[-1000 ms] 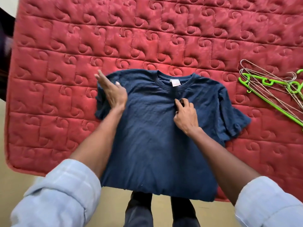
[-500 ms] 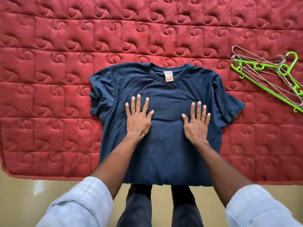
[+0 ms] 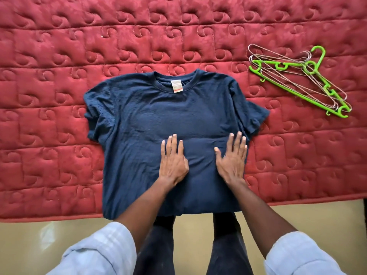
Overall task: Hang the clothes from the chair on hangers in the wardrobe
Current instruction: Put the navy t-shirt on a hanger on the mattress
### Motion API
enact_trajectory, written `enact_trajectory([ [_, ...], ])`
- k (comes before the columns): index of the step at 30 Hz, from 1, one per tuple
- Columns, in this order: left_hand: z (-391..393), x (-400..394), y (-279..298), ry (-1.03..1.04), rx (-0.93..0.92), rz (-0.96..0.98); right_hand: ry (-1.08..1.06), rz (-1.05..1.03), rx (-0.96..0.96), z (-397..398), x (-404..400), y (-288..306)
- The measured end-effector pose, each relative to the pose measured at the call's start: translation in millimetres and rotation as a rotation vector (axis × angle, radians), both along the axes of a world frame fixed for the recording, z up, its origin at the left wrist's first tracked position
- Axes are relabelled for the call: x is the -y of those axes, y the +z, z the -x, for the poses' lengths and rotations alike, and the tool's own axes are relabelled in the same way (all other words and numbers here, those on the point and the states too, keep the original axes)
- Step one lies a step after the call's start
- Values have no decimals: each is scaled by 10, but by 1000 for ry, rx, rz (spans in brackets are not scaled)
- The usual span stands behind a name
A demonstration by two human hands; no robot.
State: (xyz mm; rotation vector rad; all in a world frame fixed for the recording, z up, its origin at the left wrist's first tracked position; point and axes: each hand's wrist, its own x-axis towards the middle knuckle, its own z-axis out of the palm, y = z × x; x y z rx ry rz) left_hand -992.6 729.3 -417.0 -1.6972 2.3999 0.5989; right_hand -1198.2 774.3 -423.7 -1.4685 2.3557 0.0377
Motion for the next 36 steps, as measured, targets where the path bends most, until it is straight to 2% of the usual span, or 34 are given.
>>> enact_trajectory([
  [3, 281, 100, 61, -138, -47, -17, 287, 13, 51, 225, 109, -15],
  [4, 394, 124, 80, -167, -30, -38, 321, 9, 55, 379, 142, -15],
  [8, 847, 152, 101, -29, 77, -69, 269, -8, 25, 865, 217, 45],
  [10, 1042, 164, 67, 50, 9, 6, 127, 30, 56, 849, 286, 82],
  [11, 1178, 177, 47, 46, -31, 33, 63, 48, 84, 883, 325, 105],
  [14, 1598, 269, 99, -20, -67, 13, 168, 7, 52, 1253, 382, 73],
  [18, 2118, 424, 119, 22, -47, 14, -18, -66, -34, 2008, 521, 68],
  [24, 2975, 643, 139, -27, -141, 93, 187, -90, -54, 2614, 713, 174],
  [27, 3334, 821, 123, -128, -131, 62, 190, -103, 127, 2757, 740, 156],
  [32, 3673, 1148, 50, -214, 18, -126, 86, 26, 517, 3143, 813, 217],
  [34, 3789, 1214, 33, -200, 83, -185, -27, 139, 495, 3302, 890, 289],
  [36, 3869, 1241, 34, -185, 130, -218, -122, 304, 357, 3441, 993, 335],
])
